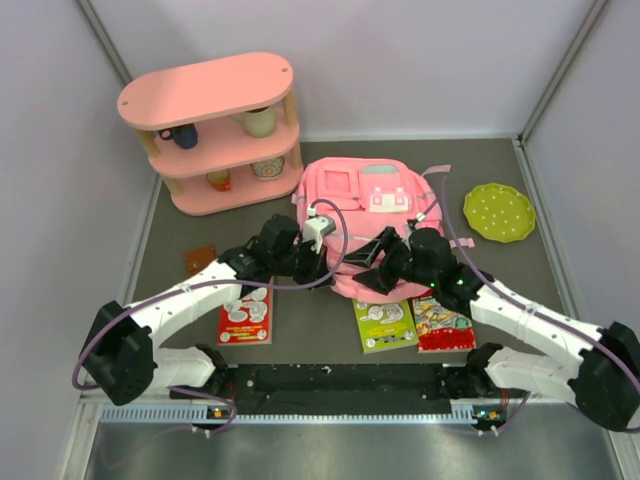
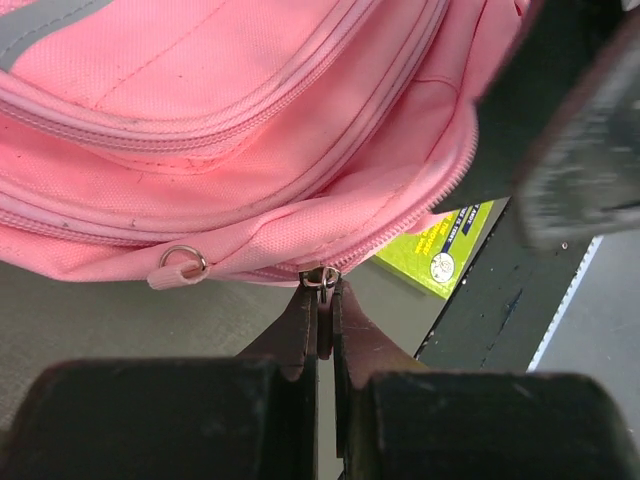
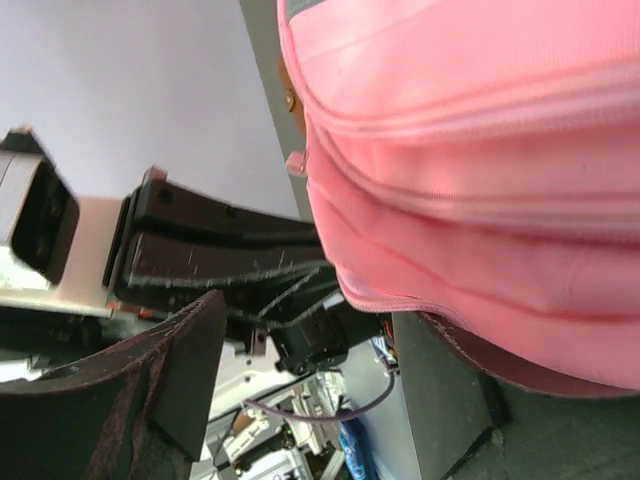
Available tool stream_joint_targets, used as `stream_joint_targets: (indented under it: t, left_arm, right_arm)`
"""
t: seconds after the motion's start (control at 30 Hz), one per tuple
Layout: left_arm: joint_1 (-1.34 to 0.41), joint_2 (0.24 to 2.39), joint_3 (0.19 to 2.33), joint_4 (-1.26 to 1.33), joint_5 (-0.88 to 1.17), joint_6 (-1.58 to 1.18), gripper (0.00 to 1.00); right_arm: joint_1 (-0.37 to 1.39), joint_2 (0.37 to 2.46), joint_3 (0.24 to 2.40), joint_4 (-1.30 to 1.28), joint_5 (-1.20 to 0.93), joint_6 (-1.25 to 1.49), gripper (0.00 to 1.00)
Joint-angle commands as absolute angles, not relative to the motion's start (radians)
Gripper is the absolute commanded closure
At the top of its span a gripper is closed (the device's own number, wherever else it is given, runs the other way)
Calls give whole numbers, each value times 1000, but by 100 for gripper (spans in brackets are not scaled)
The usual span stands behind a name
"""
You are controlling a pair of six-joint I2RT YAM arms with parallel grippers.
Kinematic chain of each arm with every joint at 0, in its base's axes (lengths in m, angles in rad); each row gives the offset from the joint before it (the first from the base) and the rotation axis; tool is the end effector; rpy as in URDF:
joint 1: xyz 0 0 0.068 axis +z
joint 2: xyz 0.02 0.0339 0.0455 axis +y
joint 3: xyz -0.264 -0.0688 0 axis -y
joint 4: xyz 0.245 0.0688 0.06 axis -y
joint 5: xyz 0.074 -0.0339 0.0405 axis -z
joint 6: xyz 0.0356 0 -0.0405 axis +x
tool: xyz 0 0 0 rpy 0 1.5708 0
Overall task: Pack the student bag
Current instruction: Unzip the student bag at the center of the board.
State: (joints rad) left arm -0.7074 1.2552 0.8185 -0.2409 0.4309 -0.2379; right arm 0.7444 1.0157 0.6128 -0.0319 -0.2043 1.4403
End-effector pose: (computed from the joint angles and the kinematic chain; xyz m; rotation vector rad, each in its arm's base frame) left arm 0.1943 -0.1857 0.2485 0.7871 2.2311 -0.9715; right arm 0.1632 0.1601 0.2511 0.6659 2.2929 1.4622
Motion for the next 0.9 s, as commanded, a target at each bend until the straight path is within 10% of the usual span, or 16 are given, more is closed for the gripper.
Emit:
stream_joint_targets:
  t: [0.0,0.2,0.37,0.87]
  left_arm:
    - [-710,1250,887,-186,514,-221,100]
    - [-710,1253,900,-186,496,-215,100]
    - [-710,1275,919,-184,500,-212,100]
    - [-700,1399,980,-351,143,-270,100]
  right_arm:
    - [752,1133,690,66,-179,1456,36]
    - [712,1172,681,118,-163,1457,59]
    - [687,1174,664,121,-175,1437,100]
    - [669,980,733,-121,-17,1160,100]
